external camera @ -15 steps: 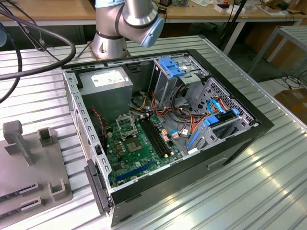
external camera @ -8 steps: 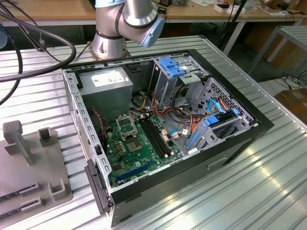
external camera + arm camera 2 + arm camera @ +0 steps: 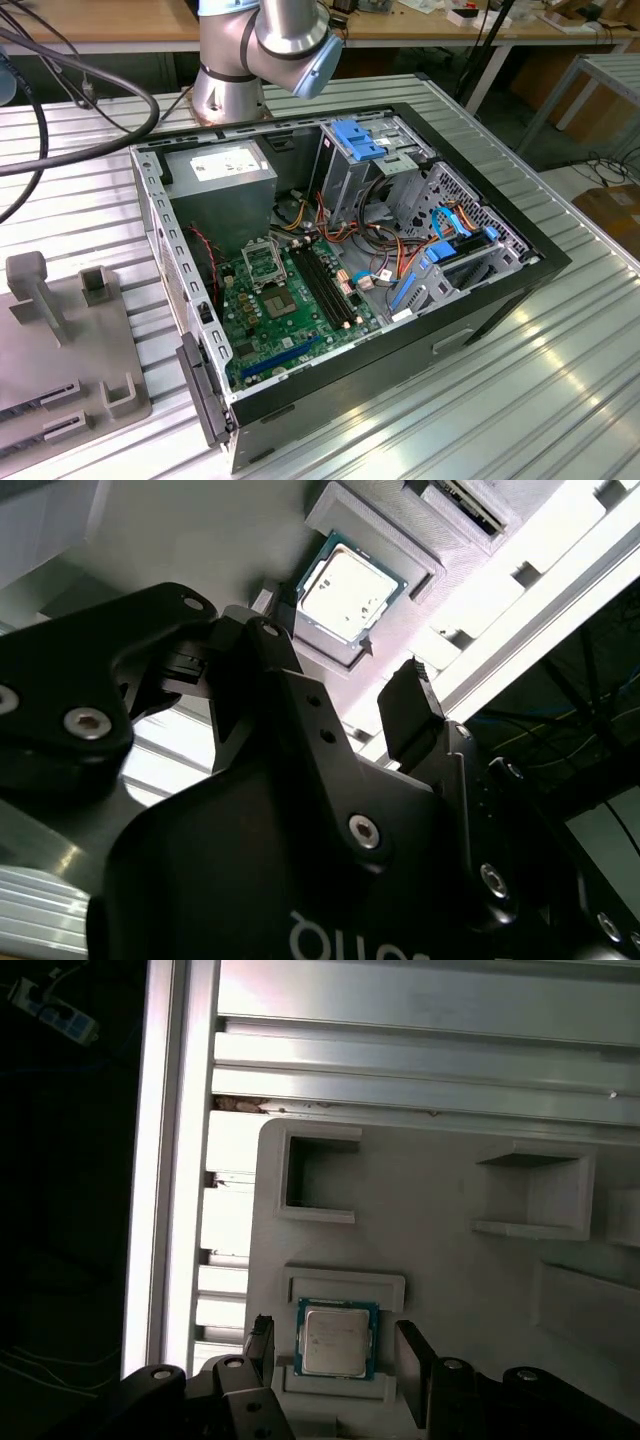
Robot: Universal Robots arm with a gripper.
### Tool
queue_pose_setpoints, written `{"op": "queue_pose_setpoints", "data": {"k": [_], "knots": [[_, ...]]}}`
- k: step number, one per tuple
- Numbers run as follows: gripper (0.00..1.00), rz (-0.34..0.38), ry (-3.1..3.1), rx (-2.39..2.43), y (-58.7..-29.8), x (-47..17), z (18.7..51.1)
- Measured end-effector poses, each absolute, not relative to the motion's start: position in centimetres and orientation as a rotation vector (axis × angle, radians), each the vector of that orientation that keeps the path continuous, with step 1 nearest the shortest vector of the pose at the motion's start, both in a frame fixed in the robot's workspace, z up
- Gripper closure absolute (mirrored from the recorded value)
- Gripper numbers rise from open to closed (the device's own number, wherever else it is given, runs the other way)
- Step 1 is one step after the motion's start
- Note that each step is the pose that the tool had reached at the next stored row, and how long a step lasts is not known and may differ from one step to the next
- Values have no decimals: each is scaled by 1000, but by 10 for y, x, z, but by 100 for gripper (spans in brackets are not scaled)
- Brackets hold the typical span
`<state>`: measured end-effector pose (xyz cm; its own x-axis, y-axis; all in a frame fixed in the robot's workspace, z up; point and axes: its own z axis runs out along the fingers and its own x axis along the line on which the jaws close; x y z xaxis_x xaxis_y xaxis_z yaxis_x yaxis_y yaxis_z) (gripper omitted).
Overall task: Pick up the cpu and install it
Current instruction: 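Pick up the cpu and move it towards the insertion slot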
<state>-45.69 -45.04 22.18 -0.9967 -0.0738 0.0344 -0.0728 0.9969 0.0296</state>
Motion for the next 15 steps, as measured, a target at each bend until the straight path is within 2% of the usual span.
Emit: {"op": "queue_pose_setpoints", "data": {"k": [15], "knots": [[40, -44, -3104, 104, -450, -457, 217]]}}
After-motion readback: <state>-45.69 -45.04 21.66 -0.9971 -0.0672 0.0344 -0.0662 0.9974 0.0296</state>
